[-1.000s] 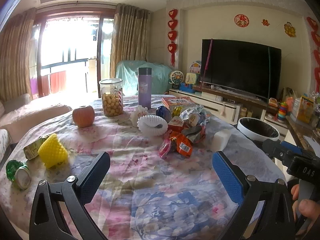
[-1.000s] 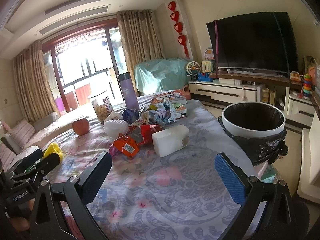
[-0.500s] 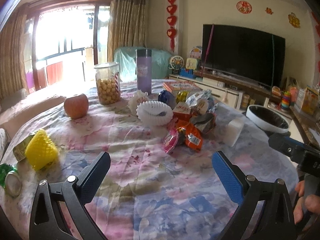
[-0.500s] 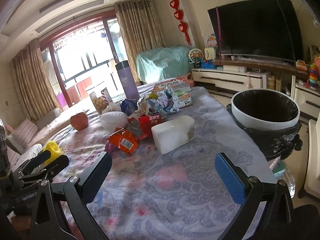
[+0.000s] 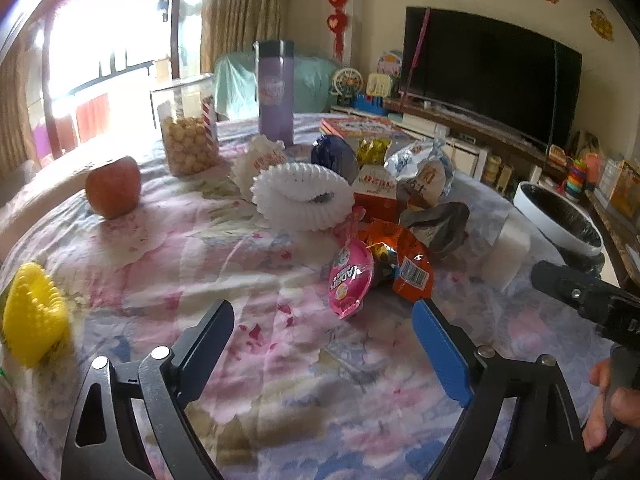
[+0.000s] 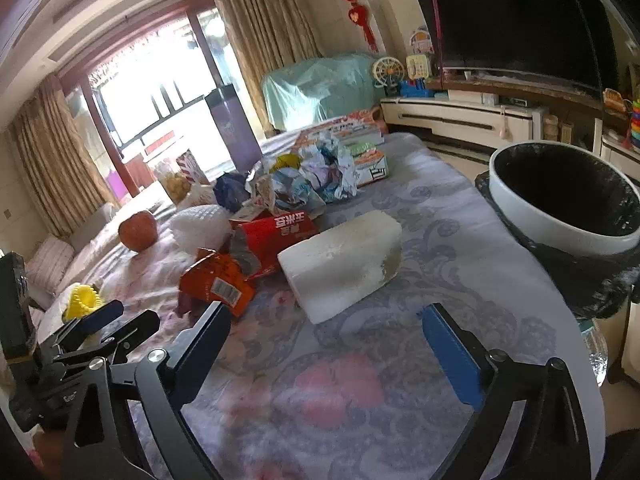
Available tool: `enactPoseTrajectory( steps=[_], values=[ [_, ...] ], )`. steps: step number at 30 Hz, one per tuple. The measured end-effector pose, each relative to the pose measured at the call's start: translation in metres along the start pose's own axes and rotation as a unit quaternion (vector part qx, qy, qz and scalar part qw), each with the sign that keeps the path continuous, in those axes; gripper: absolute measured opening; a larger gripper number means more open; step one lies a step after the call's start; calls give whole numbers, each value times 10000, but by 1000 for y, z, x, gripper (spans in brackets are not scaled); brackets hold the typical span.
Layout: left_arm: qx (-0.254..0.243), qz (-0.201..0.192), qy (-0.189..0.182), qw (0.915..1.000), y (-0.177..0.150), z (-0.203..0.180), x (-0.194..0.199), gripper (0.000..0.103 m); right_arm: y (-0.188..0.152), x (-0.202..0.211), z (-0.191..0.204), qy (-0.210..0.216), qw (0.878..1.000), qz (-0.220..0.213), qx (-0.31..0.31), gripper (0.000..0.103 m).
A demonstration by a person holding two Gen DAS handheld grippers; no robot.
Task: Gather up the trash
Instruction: 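Grasp the pink wrapper with the left tool while the right tool grasps the white tissue block, then carry both items over the trash bin and open both tools to drop them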
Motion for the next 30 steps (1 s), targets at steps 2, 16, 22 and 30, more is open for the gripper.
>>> enactPoseTrajectory(
  steps=[2, 16, 22, 30],
  values=[
    [-53, 193, -76, 9998, 3, -1, -12, 83, 1, -10, -1, -4, 9999, 129, -36, 94],
    [83, 808, -532, 9953, 21, 2, -64, 25, 10, -35, -14, 153, 9980, 521, -326, 56],
    [139, 416, -448, 9980, 17, 9, -42, 14, 8, -24, -9, 209, 9988, 417, -144, 36],
    [409, 146, -479, 9979, -2, 4, -3, 13, 7, -7, -16, 281, 9989, 355, -143, 27]
  ],
)
Point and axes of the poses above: each gripper's, at about its wrist camera, not at the fingertips, and x roughly against the way its jaws point, z to its left, y to its top, the point moved 4 cm from there along -x, roughly the way its jaws point, and after that the axes turned 8 degrees about -x, right-handed, at the moved point
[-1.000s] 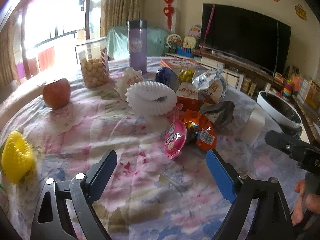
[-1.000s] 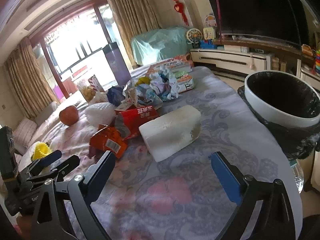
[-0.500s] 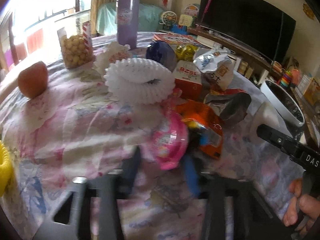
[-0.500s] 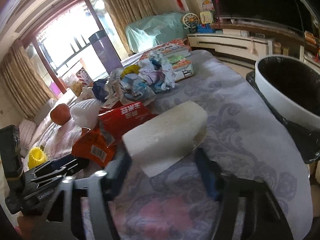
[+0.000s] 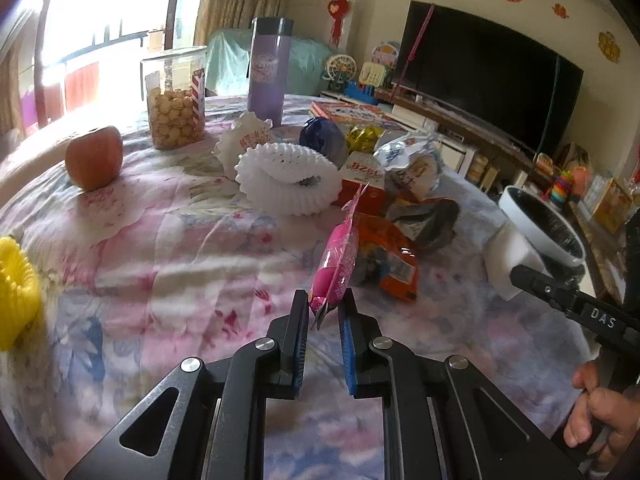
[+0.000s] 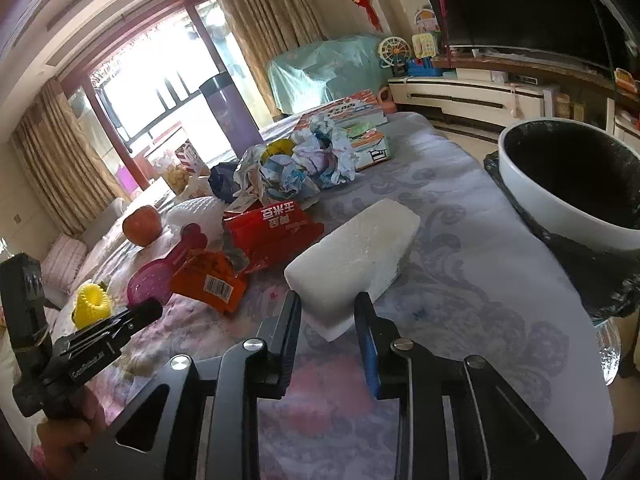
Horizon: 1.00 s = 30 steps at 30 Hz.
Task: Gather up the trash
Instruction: 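Carry both items over the trash bin and open both tools to drop them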
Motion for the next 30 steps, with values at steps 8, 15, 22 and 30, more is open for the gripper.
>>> enactPoseTrajectory(
  steps=[8, 15, 22, 30],
  values=[
    [-191, -303, -271, 9990, 11, -28, 26, 13, -1, 25, -8, 57, 9999, -139, 34, 27],
    [-461, -317, -609, 9966, 19, -59, 23, 13, 2, 43, -27, 6, 9997, -254, -72, 27],
    [-627, -198, -830, 9944, 28, -86, 2, 13, 10, 59, -50, -129, 9989, -393, -224, 27],
    [-813, -90, -1012, 9915, 45, -114, -26, 13, 23, 71, -76, -305, 9974, -534, -378, 27]
  ],
)
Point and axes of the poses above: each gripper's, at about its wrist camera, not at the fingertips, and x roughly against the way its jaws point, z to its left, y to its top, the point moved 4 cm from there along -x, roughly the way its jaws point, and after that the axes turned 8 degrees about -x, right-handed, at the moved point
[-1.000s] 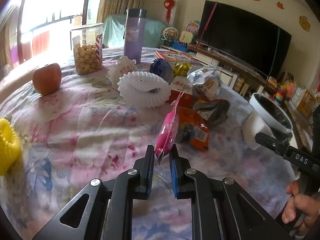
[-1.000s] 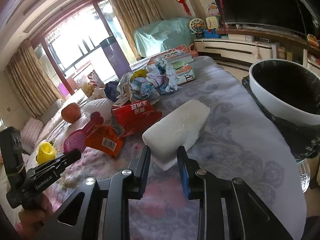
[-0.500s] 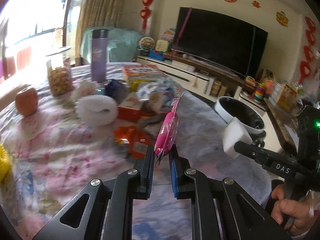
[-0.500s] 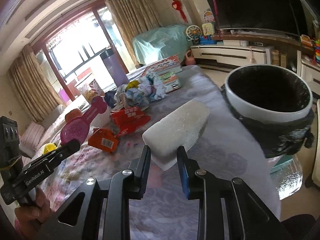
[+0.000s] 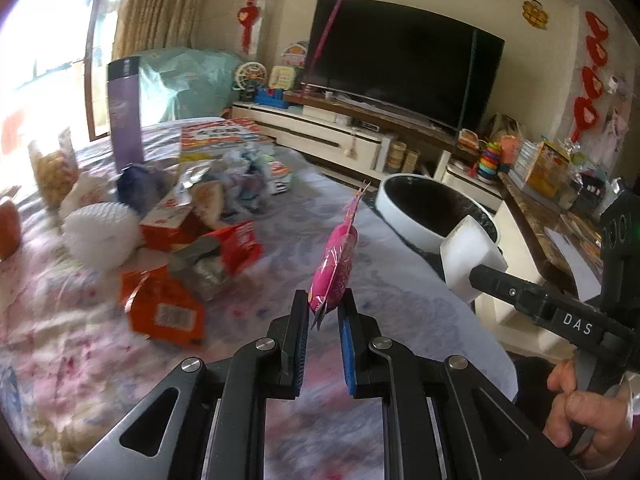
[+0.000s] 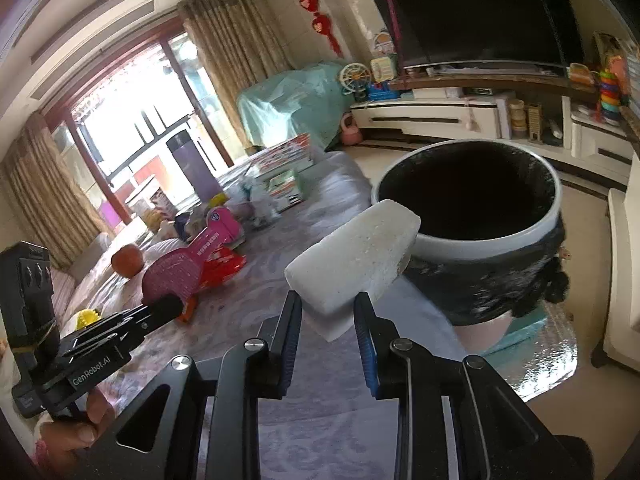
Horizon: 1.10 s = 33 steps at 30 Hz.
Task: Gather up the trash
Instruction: 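Carry both items over the trash bin and open both tools to drop them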
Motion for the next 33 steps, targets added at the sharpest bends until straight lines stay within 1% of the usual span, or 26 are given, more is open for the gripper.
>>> enactPoseTrajectory(
  steps=[10, 20, 33],
  values=[
    [-251, 132, -228, 9993, 25, -26, -46, 13, 17, 10, -24, -148, 9997, -142, -110, 27],
    [-467, 242, -335, 9981, 51, -49, -83, 13, 42, 11, -49, -307, 9992, -201, -171, 27],
    [-782, 445, -415, 9951, 91, -75, -134, 13, 71, -16, -84, -390, 9986, 114, -350, 27]
  ],
)
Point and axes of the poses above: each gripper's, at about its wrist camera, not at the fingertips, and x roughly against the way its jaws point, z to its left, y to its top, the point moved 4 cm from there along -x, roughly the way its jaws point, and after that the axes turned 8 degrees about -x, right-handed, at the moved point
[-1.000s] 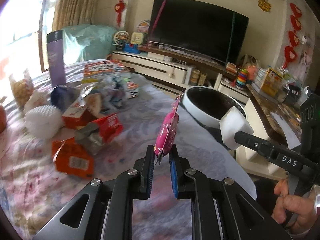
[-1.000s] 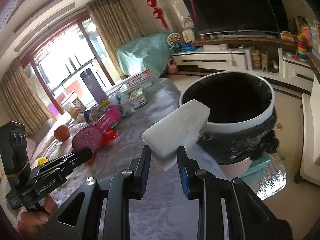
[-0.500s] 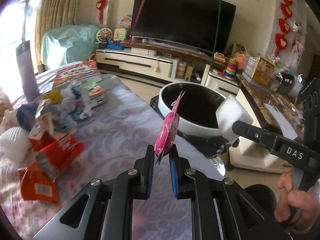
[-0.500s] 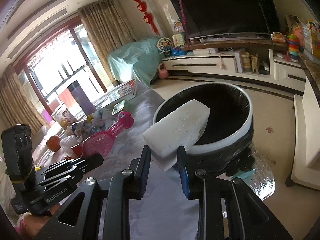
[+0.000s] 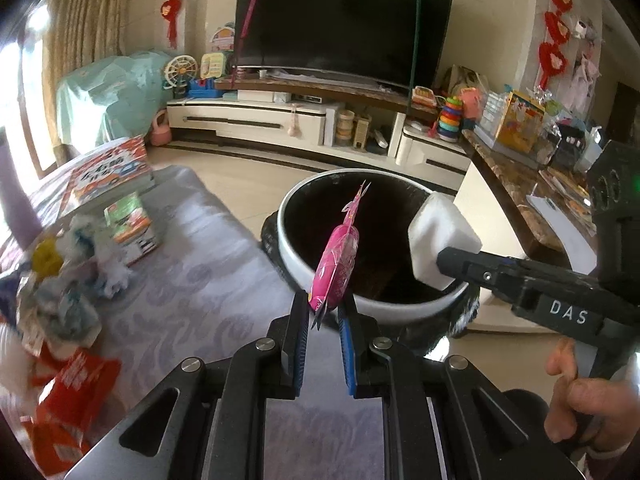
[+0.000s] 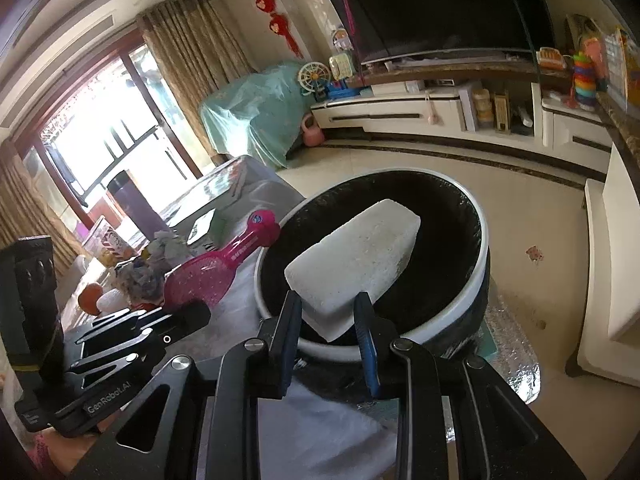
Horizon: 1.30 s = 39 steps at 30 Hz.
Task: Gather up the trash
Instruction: 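Carry both items over the trash bin and open both tools to drop them, then move both open tools back over the table toward the snack wrappers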
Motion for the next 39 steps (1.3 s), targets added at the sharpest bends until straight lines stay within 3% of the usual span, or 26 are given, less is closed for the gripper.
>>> enactPoseTrajectory(
  steps=[7, 19, 22, 24, 26, 36, 39],
  values=[
    [-163, 181, -22, 9997, 27, -5, -30, 13, 16, -9, -14, -32, 9999, 150, -76, 27],
    [-257, 374, -28, 9990, 46, -12, -57, 14, 28, -18, -25, -45, 9992, 385, -115, 32],
    [-159, 411, -12, 9990, 46, -11, -58, 24, 29, -17, -27, -79, 9991, 391, -126, 41],
    [-91, 361, 2, 9993, 44, -9, -54, 40, 29, -14, -28, -109, 9993, 336, -137, 57],
    [-18, 307, 51, 9995, 41, -8, -49, 49, 29, -9, -28, -122, 9995, 249, -157, 64],
    [491, 128, 208, 9985, -10, 1, -5, 60, 12, 15, -12, -118, 9996, -234, -129, 87],
    [714, 101, 212, 9972, -32, 7, 15, 60, 2, 18, 0, -50, 9994, -322, -102, 88]
  ],
)
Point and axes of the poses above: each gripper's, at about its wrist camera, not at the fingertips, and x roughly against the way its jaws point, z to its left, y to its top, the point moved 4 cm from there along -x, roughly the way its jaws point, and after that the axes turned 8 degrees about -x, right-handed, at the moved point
